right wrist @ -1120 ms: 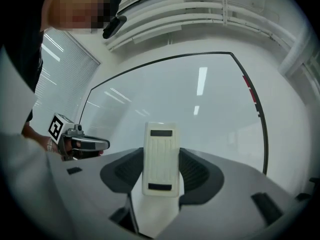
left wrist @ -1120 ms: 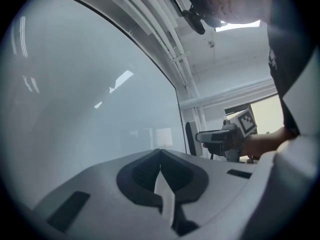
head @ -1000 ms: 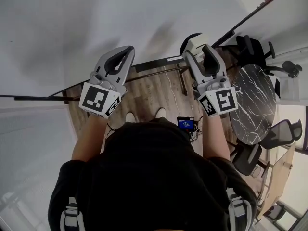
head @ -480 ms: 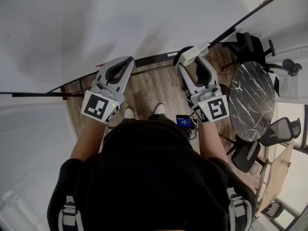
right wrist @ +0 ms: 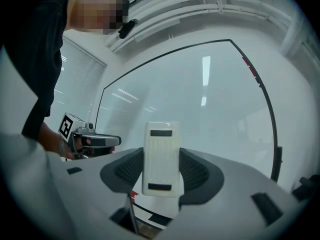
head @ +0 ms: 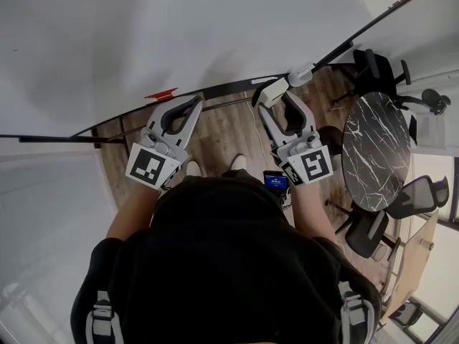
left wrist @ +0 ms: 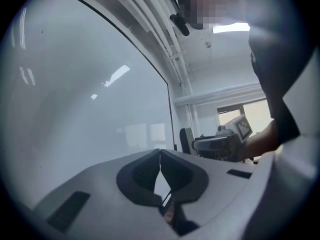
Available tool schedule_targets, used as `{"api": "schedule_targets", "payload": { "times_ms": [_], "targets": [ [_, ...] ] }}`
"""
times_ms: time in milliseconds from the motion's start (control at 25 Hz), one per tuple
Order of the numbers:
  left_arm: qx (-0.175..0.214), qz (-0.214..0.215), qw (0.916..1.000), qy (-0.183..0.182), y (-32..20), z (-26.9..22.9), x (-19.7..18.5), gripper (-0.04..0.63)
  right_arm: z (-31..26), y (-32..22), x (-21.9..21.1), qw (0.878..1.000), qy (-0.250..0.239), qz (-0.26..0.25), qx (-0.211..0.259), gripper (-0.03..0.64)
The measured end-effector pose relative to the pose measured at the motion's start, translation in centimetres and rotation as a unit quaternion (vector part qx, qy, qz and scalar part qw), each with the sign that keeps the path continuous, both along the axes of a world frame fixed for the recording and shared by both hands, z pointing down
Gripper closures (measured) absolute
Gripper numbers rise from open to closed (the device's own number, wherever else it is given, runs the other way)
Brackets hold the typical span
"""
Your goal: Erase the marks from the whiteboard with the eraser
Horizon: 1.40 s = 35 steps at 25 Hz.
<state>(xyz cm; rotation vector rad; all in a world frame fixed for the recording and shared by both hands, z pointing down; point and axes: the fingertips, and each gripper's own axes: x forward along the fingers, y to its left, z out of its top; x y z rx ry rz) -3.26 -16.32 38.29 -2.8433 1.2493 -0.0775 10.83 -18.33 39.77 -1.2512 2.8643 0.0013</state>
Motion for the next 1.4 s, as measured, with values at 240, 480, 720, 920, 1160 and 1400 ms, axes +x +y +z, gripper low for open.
{"api": "schedule_targets", "payload": {
  "times_ms": [240, 480, 720, 920, 1160, 1400],
  "targets": [
    [0.000, 0.004, 1.0000, -0.001, 0.2, -0.3, 0.5, 0.590, -0.6, 0.2, -0.4, 1.000, 0.000, -0.006, 0.006, 0.396],
    [-0.003, 0.009, 0.9999, -0.004, 0.2, -0.2, 0.8, 0.590, -0.7, 0.3, -0.3, 1.000, 0.001, -0.009, 0.003, 0.396],
    [-0.008, 0.008, 0.9999, -0.005, 0.3, 0.2, 0.9, 0.590, -1.0, 0.4, -0.6, 1.000, 0.007, -0.011, 0.014, 0.397],
    [-0.006, 0.010, 0.9999, -0.004, 0.3, 0.5, 0.6, 0.590, -0.8, 0.4, -0.9, 1.000, 0.007, -0.015, 0.015, 0.397],
    [-0.006, 0.009, 0.9999, -0.004, 0.5, 0.0, 0.9, 0.589, -1.3, 0.5, -0.8, 1.000, 0.007, -0.017, 0.019, 0.397],
    [-0.004, 0.010, 0.9999, -0.005, 0.5, 0.3, 0.6, 0.591, -1.2, 0.3, -0.9, 1.000, 0.011, -0.012, 0.020, 0.397]
  ]
}}
